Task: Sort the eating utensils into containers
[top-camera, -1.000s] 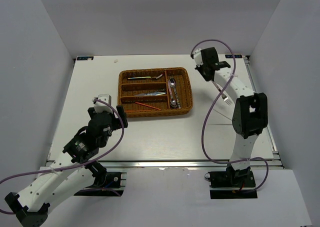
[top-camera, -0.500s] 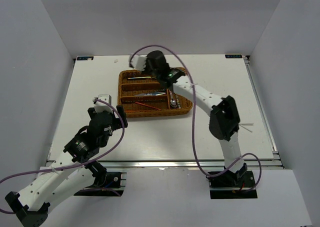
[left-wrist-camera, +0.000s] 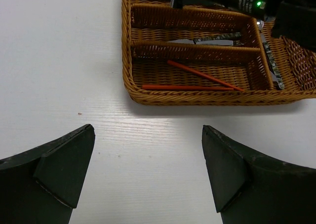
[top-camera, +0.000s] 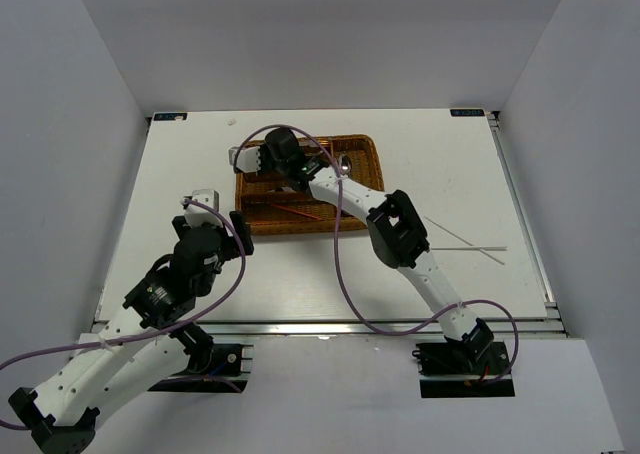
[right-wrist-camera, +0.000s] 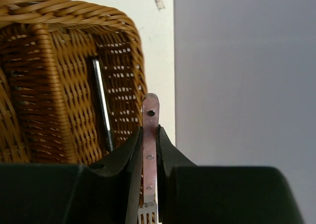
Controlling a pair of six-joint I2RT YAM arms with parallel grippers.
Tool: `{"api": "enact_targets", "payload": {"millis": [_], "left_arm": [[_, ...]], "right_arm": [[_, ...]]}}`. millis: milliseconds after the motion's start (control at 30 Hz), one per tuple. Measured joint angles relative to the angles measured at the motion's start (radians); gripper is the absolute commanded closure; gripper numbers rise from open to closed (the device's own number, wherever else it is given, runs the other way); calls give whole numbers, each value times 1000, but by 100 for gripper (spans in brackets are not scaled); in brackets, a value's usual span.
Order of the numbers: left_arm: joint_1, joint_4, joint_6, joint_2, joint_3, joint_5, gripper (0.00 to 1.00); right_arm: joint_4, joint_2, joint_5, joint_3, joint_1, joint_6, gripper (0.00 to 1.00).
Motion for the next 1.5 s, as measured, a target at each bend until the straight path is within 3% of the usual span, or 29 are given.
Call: {"api": "enact_targets", "payload": {"millis": [167, 200, 233, 333, 633, 667, 700, 833, 1000, 1100, 1267, 1400, 1500], "left_arm": [[0, 0, 0, 3, 0, 5, 2], [0, 0, 0, 3, 0, 6, 2], [0, 0, 0, 3, 0, 7, 2], [0, 0, 0, 3, 0, 8, 2], [0, 0, 1, 3, 0, 8, 2], [0, 0, 0, 3, 0, 8, 2], [0, 0, 0, 3, 0, 8, 2], [0, 0, 0, 1, 0, 7, 2], [0, 0, 0, 1, 0, 1, 2], [0, 0, 0, 5, 0, 2, 2], [0, 9, 7, 61, 4, 23, 2], [0, 16, -3, 197, 45, 84, 2], [0, 34, -9, 301, 58, 124, 2]], "right_arm": [[21, 26, -25, 0, -5, -3, 100], [26, 26, -26, 0, -5, -3, 97], [40, 27, -26, 0, -6, -3, 82], [63, 30, -25, 0, -8, 3, 56], [103, 26, -21, -17, -13, 33, 44], [105, 21, -17, -25, -14, 51, 22], [104, 17, -10, -30, -17, 84, 11], [91, -99, 67, -129, -30, 297, 11], [-118, -508, 87, -344, -125, 644, 11], [-182, -811, 23, -539, -272, 841, 11], [-186, -1250, -21, -1098, -611, 1154, 11], [-302, -1345, 45, -1388, -624, 1266, 11], [-388, -1339, 49, -1437, -710, 1338, 11]]}}
